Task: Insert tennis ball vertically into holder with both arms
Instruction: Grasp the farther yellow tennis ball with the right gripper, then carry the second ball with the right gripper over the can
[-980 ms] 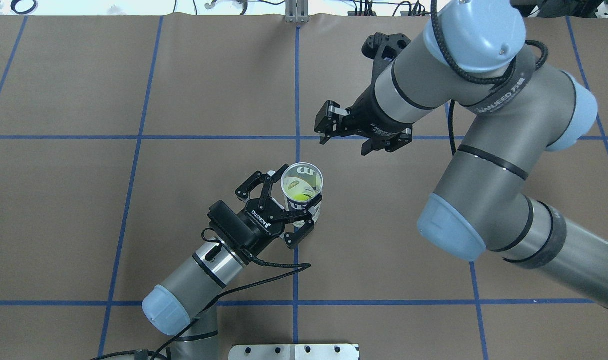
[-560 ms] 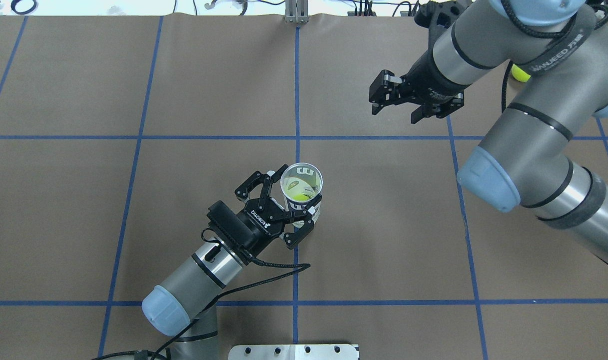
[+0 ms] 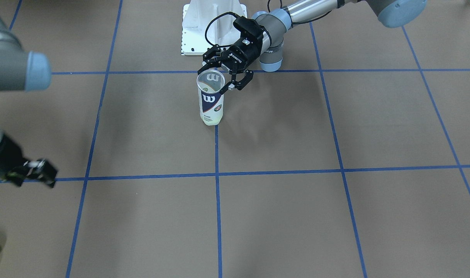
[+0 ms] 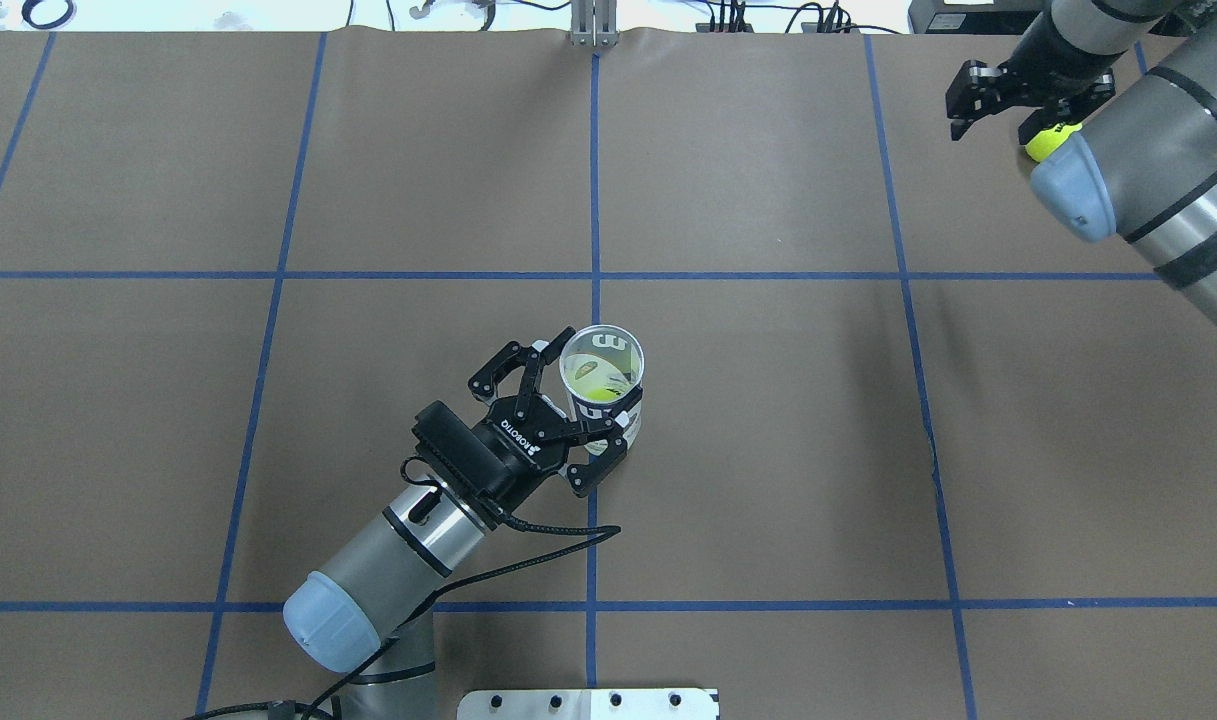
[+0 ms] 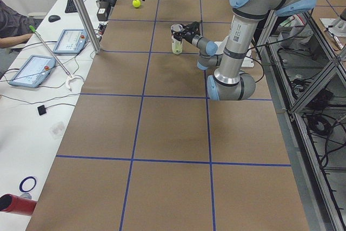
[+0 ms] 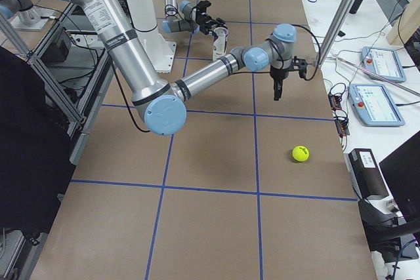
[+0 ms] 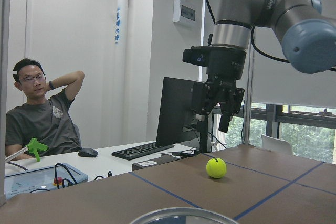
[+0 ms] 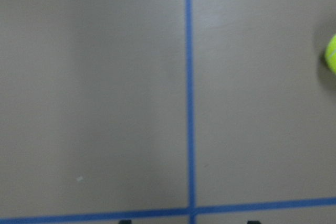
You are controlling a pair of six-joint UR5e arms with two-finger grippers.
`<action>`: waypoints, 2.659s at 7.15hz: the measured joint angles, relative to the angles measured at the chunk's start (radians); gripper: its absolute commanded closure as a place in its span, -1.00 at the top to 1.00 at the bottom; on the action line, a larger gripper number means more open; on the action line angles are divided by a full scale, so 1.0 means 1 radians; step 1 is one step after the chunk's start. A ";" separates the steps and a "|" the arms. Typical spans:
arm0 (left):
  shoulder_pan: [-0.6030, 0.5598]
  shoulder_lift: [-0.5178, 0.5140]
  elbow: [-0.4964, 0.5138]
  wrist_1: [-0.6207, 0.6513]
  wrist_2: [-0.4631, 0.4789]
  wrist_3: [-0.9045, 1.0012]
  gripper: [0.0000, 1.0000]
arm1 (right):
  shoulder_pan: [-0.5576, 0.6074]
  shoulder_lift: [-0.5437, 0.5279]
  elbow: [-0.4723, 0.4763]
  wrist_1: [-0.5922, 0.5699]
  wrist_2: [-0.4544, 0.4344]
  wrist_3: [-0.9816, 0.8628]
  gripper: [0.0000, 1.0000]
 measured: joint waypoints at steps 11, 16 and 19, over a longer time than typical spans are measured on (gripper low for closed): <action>-0.001 0.011 -0.002 -0.007 0.012 0.002 0.77 | 0.016 0.096 -0.580 0.475 -0.230 -0.043 0.61; 0.000 0.011 -0.003 -0.008 0.014 0.002 0.77 | 0.005 0.095 -0.598 0.498 -0.232 -0.043 -1.00; 0.000 0.010 -0.003 -0.008 0.014 0.002 0.77 | 0.015 0.055 -0.451 0.462 -0.183 -0.036 -1.00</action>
